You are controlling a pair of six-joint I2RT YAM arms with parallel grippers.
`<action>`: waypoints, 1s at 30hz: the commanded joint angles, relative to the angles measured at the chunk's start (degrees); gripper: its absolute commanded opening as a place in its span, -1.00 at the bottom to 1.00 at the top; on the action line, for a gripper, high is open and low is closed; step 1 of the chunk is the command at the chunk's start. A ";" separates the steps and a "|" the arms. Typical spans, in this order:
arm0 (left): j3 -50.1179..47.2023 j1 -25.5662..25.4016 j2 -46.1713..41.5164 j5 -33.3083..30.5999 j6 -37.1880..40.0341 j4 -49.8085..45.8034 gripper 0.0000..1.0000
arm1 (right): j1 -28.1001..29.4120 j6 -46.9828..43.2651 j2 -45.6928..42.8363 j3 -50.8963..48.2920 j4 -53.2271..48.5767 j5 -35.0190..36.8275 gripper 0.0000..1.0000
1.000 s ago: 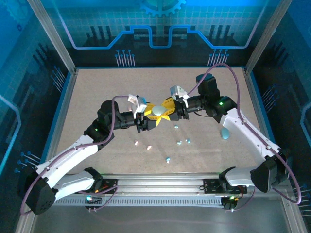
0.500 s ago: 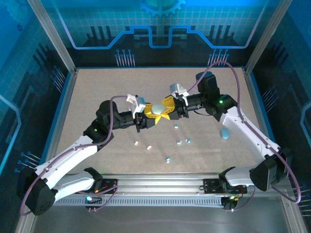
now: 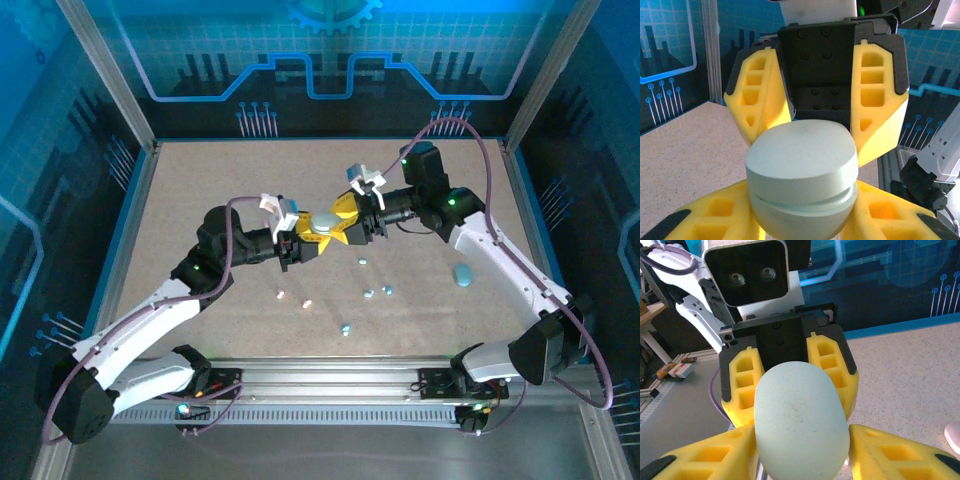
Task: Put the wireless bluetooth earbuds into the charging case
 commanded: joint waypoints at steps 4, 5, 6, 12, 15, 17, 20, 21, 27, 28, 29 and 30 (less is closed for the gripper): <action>0.06 -0.57 -0.75 3.80 1.65 -0.06 -0.33 | -0.62 3.02 -0.17 1.11 2.40 4.45 0.05; 0.06 -0.60 -0.70 3.96 1.65 -0.20 -0.33 | -0.69 3.05 -0.30 0.97 2.76 4.66 0.05; 0.12 -0.56 -0.69 4.06 1.62 -0.38 -0.33 | -0.62 2.91 -0.38 0.98 2.88 4.60 0.05; -0.02 -0.62 -0.92 4.55 1.33 -0.52 -0.32 | -0.28 1.83 -0.66 0.90 2.85 5.73 0.03; 0.00 -0.56 -0.97 4.60 1.04 -0.11 -0.32 | 0.41 -0.29 -0.84 0.92 1.84 6.27 0.02; 0.05 -0.69 -0.95 4.82 0.95 -0.20 -0.32 | 0.85 -0.89 -0.95 0.79 1.76 7.24 -0.01; 0.00 -0.58 -0.78 4.69 1.04 -0.44 -0.31 | 0.96 -0.96 -1.05 0.95 2.22 6.78 -0.07; 0.09 -0.56 -0.76 4.69 1.04 -0.46 -0.31 | 0.96 -0.92 -1.18 1.08 2.22 6.43 -0.11; 0.02 -0.61 -0.17 4.69 0.96 -0.42 -0.30 | 1.07 -0.93 -1.54 1.37 2.27 6.00 -0.28; 0.07 -0.62 -0.07 4.77 0.78 -0.21 -0.29 | 1.05 -0.92 -1.52 1.29 2.39 6.22 -0.29; 0.03 -0.63 0.01 4.86 0.69 -0.16 -0.29 | 1.05 -0.83 -1.50 1.29 2.41 6.33 -0.32; 0.08 -0.71 0.08 4.94 0.60 -0.13 -0.29 | 1.06 -0.67 -1.63 1.18 2.59 6.42 -0.35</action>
